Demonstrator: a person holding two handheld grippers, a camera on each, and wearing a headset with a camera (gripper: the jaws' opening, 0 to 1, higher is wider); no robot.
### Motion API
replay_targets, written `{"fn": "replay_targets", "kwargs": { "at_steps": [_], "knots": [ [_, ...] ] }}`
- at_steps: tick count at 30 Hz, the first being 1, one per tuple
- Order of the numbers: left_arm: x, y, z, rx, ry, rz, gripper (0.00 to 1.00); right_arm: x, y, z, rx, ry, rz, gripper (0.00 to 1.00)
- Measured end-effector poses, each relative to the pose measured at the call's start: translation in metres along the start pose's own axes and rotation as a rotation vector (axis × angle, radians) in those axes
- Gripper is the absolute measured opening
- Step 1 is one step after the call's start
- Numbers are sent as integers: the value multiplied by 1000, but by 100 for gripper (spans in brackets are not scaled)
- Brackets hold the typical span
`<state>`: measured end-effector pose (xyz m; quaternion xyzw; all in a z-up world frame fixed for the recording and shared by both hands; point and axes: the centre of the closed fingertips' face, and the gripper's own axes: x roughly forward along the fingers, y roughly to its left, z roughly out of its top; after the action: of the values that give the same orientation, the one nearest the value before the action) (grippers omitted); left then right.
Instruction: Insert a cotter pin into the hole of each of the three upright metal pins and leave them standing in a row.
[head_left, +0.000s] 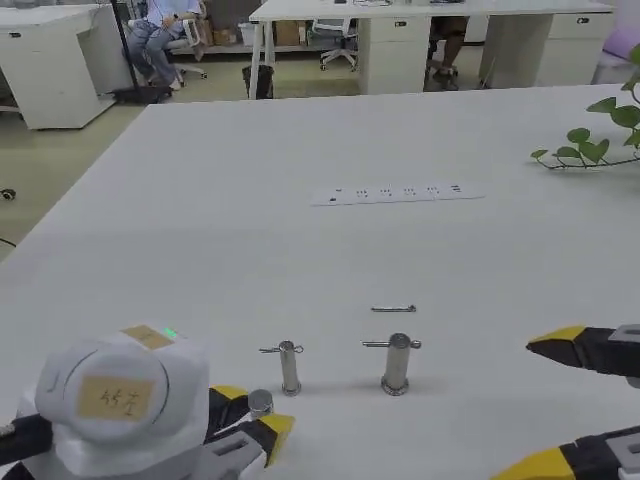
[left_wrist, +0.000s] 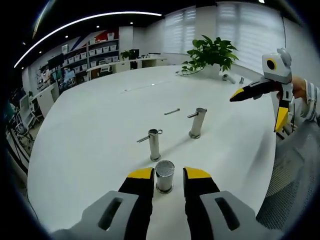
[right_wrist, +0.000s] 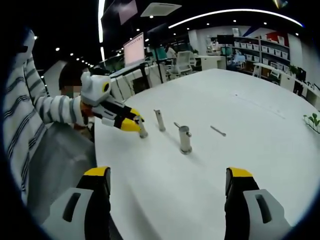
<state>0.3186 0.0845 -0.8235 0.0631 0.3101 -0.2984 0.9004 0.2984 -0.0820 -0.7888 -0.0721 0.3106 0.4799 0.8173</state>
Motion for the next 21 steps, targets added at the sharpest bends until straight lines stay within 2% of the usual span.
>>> {"fn": "replay_targets", "kwargs": {
  "at_steps": [2, 5, 7, 8, 10, 12, 18, 21],
  "knots": [
    [-3, 1, 3, 49, -16, -7, 30, 0, 0, 0, -2, 1, -1, 97],
    [-8, 2, 2, 32, -21, -23, 35, -1, 0, 0, -1, 1, -3, 97],
    [-13, 4, 2, 19, -29, -29, 43, -2, -1, 0, 0, 0, -6, 97],
    [-16, 5, 5, -6, -56, -36, 47, -2, -2, -1, 2, -1, -7, 97],
    [-22, 7, 8, -15, -76, -43, 57, -3, -3, -1, 2, 2, -10, 97],
    [-27, 10, 7, -16, -75, -43, 64, -4, -3, -2, 3, 4, -12, 97],
    [-41, 16, 4, 2, -67, -51, 73, -4, -6, -2, 0, 9, -16, 97],
    [-46, 20, 1, -18, -59, -51, 79, -4, -7, -2, -2, 10, -18, 97]
  ]
}}
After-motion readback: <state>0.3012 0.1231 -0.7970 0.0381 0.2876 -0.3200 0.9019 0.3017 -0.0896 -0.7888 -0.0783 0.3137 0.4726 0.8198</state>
